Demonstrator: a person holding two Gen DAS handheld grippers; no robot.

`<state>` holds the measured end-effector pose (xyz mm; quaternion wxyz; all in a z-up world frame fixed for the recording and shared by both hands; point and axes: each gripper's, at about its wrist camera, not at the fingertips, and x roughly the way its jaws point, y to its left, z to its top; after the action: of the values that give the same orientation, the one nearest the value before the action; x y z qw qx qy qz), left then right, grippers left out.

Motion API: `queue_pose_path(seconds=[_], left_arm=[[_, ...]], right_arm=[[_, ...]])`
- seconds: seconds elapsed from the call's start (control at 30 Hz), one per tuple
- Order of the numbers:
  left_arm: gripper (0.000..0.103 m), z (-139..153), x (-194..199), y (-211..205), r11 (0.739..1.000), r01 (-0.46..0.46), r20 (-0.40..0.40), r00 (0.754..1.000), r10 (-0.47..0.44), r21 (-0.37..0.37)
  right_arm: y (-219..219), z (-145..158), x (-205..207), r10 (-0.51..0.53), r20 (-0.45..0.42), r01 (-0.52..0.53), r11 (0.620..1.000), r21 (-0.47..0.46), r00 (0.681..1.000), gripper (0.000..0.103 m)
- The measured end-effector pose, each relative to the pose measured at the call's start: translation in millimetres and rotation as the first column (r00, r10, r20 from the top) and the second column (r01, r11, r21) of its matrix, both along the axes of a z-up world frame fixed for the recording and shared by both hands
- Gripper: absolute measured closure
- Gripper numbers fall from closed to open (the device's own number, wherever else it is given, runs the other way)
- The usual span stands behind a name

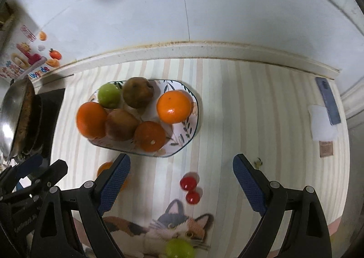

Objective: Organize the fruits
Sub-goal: 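Open both tools and lift them away from the plate, then grasp the loose orange with the left tool while the right tool grasps the green apple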

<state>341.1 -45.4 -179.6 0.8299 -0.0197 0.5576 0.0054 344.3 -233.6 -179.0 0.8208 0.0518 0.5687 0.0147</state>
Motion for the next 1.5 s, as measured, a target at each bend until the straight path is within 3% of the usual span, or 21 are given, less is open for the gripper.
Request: queue_pose_path(seconds=[0.17, 0.5, 0.57, 0.7, 0.87, 1.0, 1.07, 1.13, 1.2, 1.37, 1.4, 1.43, 1.47, 1.5], left_arm=[[0.029, 20, -20, 0, 0.999, 0.035, 0.052, 0.998, -0.036, 0.016], [0.028, 32, -38, 6, 0.997, 0.067, 0.086, 0.994, -0.069, 0.023], [0.011, 20, -34, 6, 0.996, 0.081, 0.066, 0.994, -0.082, 0.024], [0.01, -17, -25, 5, 0.994, 0.1, -0.008, 0.995, -0.1, 0.035], [0.01, -67, -11, 2, 0.991, 0.126, -0.13, 0.985, -0.118, 0.054], [0.01, -93, -3, -1, 0.986, 0.147, -0.196, 0.972, -0.131, 0.074], [0.01, -106, 2, -3, 0.984, 0.158, -0.222, 0.965, -0.137, 0.077], [0.01, -114, 7, -7, 0.983, 0.163, -0.239, 0.961, -0.141, 0.078], [0.01, -123, 14, -12, 0.983, 0.17, -0.248, 0.957, -0.147, 0.072], [0.012, -153, 31, -24, 0.985, 0.165, -0.301, 0.942, -0.145, 0.041], [0.016, -157, 32, -26, 0.985, 0.168, -0.303, 0.941, -0.148, 0.041], [0.032, -158, 32, -29, 0.984, 0.175, -0.298, 0.941, -0.161, 0.019], [0.039, -158, 30, -30, 0.985, 0.173, -0.294, 0.942, -0.163, 0.008], [0.039, -157, 28, -31, 0.984, 0.174, -0.291, 0.944, -0.157, 0.032]], right_arm=[[7, 32, -36, -0.021, 0.079, 0.023, 1.0, -0.013, 0.997, 0.009], [11, 47, -79, -0.072, 0.084, 0.065, 0.994, 0.083, 0.994, 0.009], [8, 35, -82, -0.089, 0.047, 0.084, 0.991, 0.1, 0.995, 0.009], [-6, -20, -89, -0.132, -0.114, 0.146, 0.982, 0.124, 0.985, 0.009], [-16, -104, -109, -0.162, -0.338, 0.216, 0.968, 0.13, 0.927, 0.009], [-16, -141, -125, -0.165, -0.422, 0.247, 0.958, 0.145, 0.891, 0.009], [-15, -155, -130, -0.17, -0.447, 0.26, 0.954, 0.149, 0.878, 0.013], [-14, -166, -133, -0.175, -0.463, 0.269, 0.952, 0.147, 0.869, 0.03], [-12, -164, -131, -0.178, -0.431, 0.257, 0.957, 0.133, 0.885, 0.041], [-9, -162, -118, -0.171, -0.416, 0.244, 0.961, 0.128, 0.893, 0.041], [-7, -160, -115, -0.167, -0.41, 0.237, 0.963, 0.126, 0.897, 0.041], [-6, -159, -111, -0.162, -0.401, 0.23, 0.965, 0.129, 0.902, 0.041], [-5, -158, -108, -0.159, -0.396, 0.227, 0.965, 0.132, 0.904, 0.041], [-4, -156, -103, -0.156, -0.39, 0.224, 0.965, 0.135, 0.908, 0.041]])
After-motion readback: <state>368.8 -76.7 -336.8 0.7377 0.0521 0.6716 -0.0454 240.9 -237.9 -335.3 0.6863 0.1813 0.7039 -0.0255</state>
